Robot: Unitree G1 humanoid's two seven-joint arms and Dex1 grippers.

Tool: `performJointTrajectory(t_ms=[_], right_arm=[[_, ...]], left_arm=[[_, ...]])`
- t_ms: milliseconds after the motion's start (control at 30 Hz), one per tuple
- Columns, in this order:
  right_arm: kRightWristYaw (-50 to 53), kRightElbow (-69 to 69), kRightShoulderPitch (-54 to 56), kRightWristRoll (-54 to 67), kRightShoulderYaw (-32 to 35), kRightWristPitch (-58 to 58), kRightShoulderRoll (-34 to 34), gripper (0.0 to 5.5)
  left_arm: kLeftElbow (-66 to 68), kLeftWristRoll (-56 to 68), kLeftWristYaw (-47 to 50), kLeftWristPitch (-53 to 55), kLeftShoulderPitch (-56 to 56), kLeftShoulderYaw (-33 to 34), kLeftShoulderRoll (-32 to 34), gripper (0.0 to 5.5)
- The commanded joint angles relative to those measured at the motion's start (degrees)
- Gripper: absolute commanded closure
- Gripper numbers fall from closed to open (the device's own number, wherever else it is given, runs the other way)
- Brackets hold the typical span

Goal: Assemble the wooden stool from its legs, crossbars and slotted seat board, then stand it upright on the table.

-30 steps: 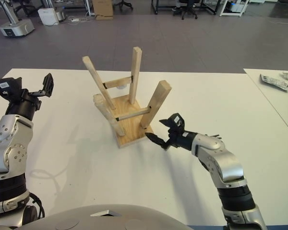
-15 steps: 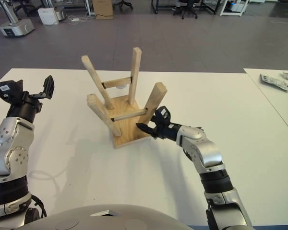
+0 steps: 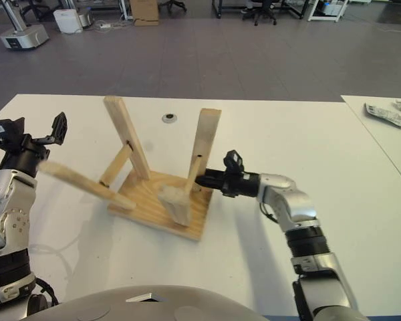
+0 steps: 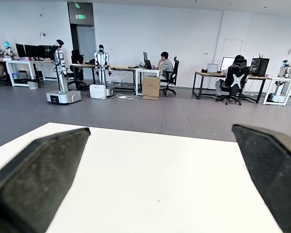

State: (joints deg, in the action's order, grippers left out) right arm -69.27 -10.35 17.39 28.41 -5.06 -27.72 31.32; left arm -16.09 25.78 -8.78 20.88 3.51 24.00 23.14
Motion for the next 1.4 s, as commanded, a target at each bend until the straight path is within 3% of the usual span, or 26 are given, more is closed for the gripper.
performJointTrajectory(t_ms=[33,67,233,333,467,533,700,833,933,1000,1200,1400], right_arm=[[2.5,-6.3,6.6,-4.6,1.8,5.3,1.4,4.43],[4.0,-6.9,7.0,-6.1,1.4,6.0,0.7,4.43],[4.2,-7.6,6.1,-7.7,2.0,14.9,-2.1,3.36],[3.4,-10.6,6.6,-10.0,2.1,17.7,0.2,3.32],[0.5,-10.6,1.9,-14.1,2.2,22.4,7.3,3.32],[-0.7,-9.6,0.8,-14.4,2.5,22.6,9.4,3.32],[-0.3,-9.1,-1.8,-15.7,2.5,20.8,11.9,3.32],[2.2,-1.3,-8.7,-18.7,-1.8,15.0,11.5,3.32],[4.3,4.1,-12.6,-20.6,-5.4,12.0,10.0,3.32],[7.9,5.0,-12.9,-21.6,-6.3,10.1,7.9,3.29],[19.3,0.5,-8.3,-20.2,-3.0,7.4,-0.4,4.2],[18.8,2.4,-9.1,-18.4,-3.1,7.7,-2.0,5.39]], left_arm=[[4.6,-2.0,-3.0,-3.2,-2.4,2.0,1.6,0.1],[5.7,-2.5,-3.7,-4.4,-2.9,1.9,1.4,0.1],[8.8,-5.7,-7.2,-8.9,-3.5,-2.7,0.4,0.1],[18.9,-9.7,-11.2,-13.3,1.2,-7.4,1.9,0.1],[46.7,-22.1,-18.6,-26.9,17.2,-18.7,5.4,0.1],[56.2,-24.2,-22.1,-32.7,23.0,-21.2,4.9,0.1],[72.4,-27.2,-34.8,-43.4,31.2,-27.2,3.3,0.1],[79.5,-32.1,-40.3,-47.5,32.3,-32.2,3.8,0.1],[81.6,-33.4,-42.4,-49.7,32.2,-33.9,3.2,0.1],[81.9,-31.6,-45.0,-49.8,31.9,-33.2,2.4,0.41],[74.0,-23.0,-55.0,-46.9,24.4,-29.1,2.5,1.36],[53.5,-17.4,-58.2,-40.9,11.1,-29.2,4.5,2.48]])
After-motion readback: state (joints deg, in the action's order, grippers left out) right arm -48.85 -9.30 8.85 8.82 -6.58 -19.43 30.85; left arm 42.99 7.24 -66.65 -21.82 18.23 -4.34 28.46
